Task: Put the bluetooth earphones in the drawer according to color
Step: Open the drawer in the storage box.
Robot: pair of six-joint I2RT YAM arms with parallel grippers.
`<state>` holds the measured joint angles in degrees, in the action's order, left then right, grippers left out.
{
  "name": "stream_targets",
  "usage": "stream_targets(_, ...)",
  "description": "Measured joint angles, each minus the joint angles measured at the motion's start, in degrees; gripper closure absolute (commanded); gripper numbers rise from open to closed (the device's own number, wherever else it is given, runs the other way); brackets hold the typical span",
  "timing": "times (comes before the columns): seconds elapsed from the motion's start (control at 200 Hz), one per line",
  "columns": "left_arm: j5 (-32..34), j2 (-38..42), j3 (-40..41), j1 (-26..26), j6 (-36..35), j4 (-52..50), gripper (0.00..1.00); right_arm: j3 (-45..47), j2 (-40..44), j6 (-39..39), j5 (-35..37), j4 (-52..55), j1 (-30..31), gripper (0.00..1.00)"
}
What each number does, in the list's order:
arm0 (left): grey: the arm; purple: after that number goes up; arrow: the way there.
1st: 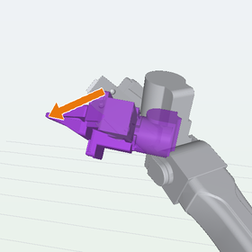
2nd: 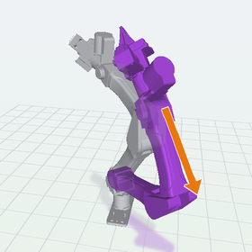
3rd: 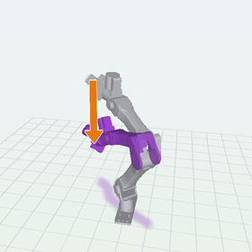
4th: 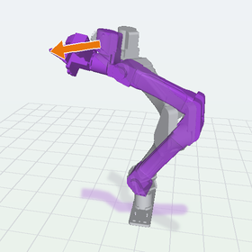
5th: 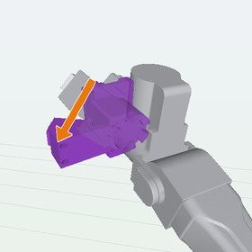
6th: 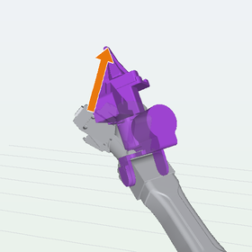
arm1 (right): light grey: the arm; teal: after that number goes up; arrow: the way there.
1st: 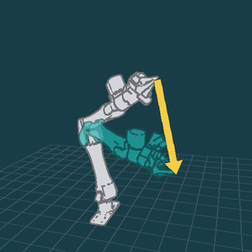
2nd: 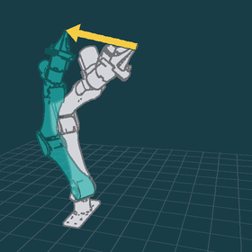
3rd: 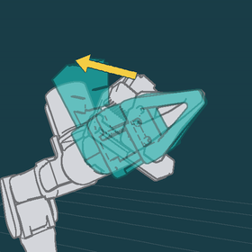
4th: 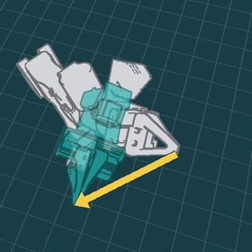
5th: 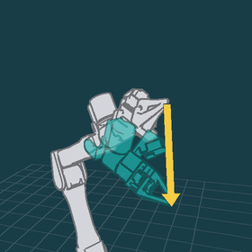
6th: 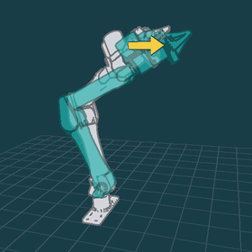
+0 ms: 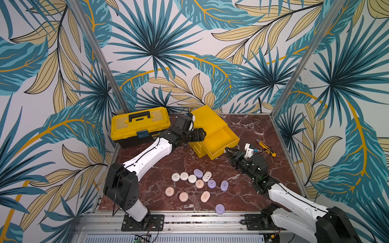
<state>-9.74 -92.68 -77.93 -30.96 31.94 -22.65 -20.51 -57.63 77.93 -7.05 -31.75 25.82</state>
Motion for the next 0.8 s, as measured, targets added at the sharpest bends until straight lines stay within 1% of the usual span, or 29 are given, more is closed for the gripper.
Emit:
stream_targets(0.25, 0.0, 0.0, 0.0, 0.0, 0.0, 0.0, 0.17, 0.8, 1.9, 0.0, 0.0, 1.1, 0.0, 0.67)
stream_targets(0.486, 0.0, 0.0, 0.0, 0.0, 0.1, 0.0, 0.17, 1.6, 8.4, -0.4, 0.2, 7.9, 0.1, 0.67)
stream_targets(0.801, -0.1, 0.0, 0.0, 0.0, 0.2, 0.1, 0.17, 2.2, 12.2, -0.4, 0.2, 12.4, 0.1, 0.67)
